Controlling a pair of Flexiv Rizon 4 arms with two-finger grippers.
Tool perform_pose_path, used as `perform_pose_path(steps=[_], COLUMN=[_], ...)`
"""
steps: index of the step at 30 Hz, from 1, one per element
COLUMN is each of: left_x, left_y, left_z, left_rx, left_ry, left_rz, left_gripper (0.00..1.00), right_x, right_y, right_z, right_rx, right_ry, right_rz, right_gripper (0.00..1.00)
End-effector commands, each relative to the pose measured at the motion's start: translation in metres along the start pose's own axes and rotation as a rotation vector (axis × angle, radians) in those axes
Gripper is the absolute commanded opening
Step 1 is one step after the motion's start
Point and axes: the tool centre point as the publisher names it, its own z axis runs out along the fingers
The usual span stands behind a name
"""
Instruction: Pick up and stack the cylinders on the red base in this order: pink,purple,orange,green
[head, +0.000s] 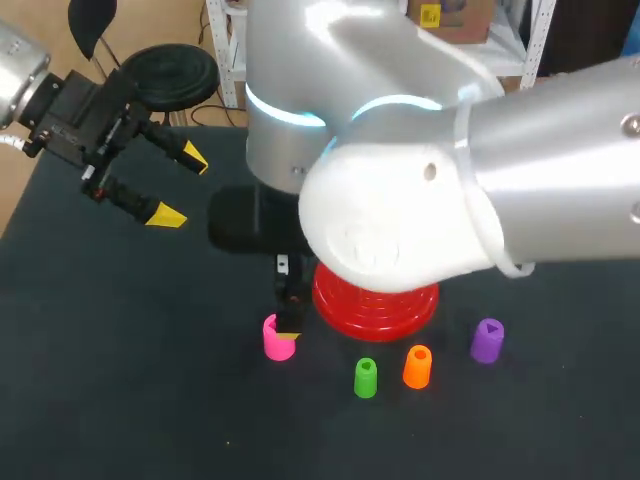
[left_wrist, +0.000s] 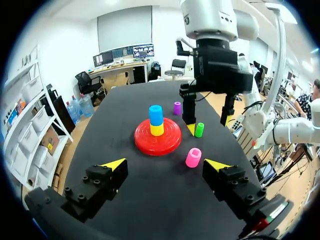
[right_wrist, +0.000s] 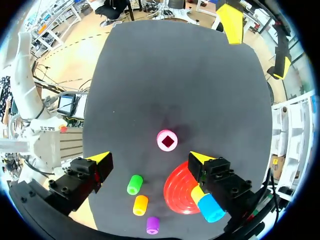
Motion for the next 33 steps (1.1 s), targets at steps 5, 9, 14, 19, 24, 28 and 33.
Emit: perform_pose_path(steps=[5, 9, 14, 19, 24, 28, 33], left_x=[0.001, 0.001, 0.001, 0.001, 0.001, 0.001, 0.001], left_y=[-0.001, -0.001, -0.001, -0.001, -0.001, -0.001, -0.001], left_z=[0.0, 0.0, 0.0, 0.0, 0.0, 0.0, 0.0], left_rx=[-0.003, -0.003, -0.003, -0.003, -0.003, -0.003, -0.003], left_ry=[-0.001, -0.001, -0.001, -0.001, -0.001, -0.001, -0.001], left_rz=[0.001, 0.001, 0.001, 0.001, 0.001, 0.001, 0.001], left_gripper=[1.0, 1.0, 1.0, 1.0, 1.0, 1.0, 1.0], right_x=[0.004, -0.001, -0.007, -0.01, -0.01, -0.009, -0.007], right_y=[0.003, 0.006, 0.007, 0.002, -0.002, -0.006, -0.011], right_z=[0.03, 0.04, 0.05, 0.058, 0.062, 0.064, 0.068], right_rx=[0.024, 0.002, -0.004, 0.027, 0.056, 0.077, 0.084], right_ry=[-0.003, 0.015, 0.034, 0.051, 0.054, 0.055, 0.057], right_rz=[0.013, -0.001, -0.02, -0.032, -0.034, -0.04, -0.043], right_gripper=[1.0, 1.0, 1.0, 1.0, 1.0, 1.0, 1.0])
